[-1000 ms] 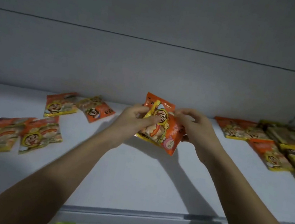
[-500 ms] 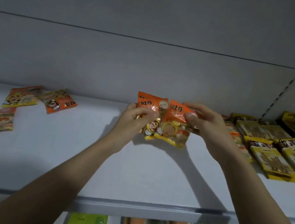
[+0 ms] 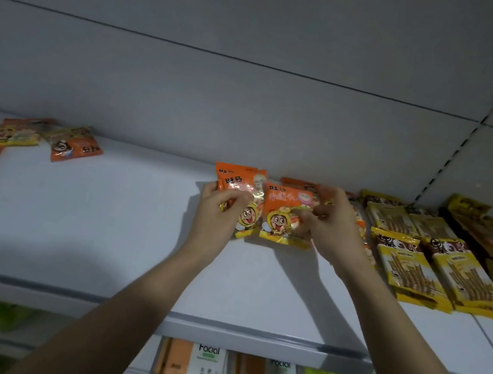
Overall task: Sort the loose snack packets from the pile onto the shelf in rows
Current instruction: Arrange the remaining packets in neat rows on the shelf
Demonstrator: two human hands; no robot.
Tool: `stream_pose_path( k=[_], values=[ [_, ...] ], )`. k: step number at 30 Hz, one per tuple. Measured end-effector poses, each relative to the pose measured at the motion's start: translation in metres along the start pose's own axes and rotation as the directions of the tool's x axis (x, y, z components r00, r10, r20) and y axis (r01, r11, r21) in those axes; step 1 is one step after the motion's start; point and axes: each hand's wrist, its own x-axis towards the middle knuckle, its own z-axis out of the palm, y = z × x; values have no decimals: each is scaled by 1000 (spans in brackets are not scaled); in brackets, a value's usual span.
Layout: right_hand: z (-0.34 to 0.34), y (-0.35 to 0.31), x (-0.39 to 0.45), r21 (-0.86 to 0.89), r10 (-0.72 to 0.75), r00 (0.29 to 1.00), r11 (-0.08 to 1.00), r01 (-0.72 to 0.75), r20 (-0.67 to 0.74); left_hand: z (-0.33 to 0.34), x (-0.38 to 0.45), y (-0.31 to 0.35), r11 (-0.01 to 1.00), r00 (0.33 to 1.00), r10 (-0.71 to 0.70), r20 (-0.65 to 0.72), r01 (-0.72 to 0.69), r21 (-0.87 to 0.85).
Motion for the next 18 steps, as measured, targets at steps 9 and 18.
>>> stream_pose_path(
  k=[9,18],
  values=[
    [8,35,-1,-738,-257,917,545,398,305,-11,1,3,995,997,-39,-68,32,-93],
    [7,46,-5,-775,-181,920,495,391,349,-11,2,-7,1000,997,23,77,-21,-22]
  ],
)
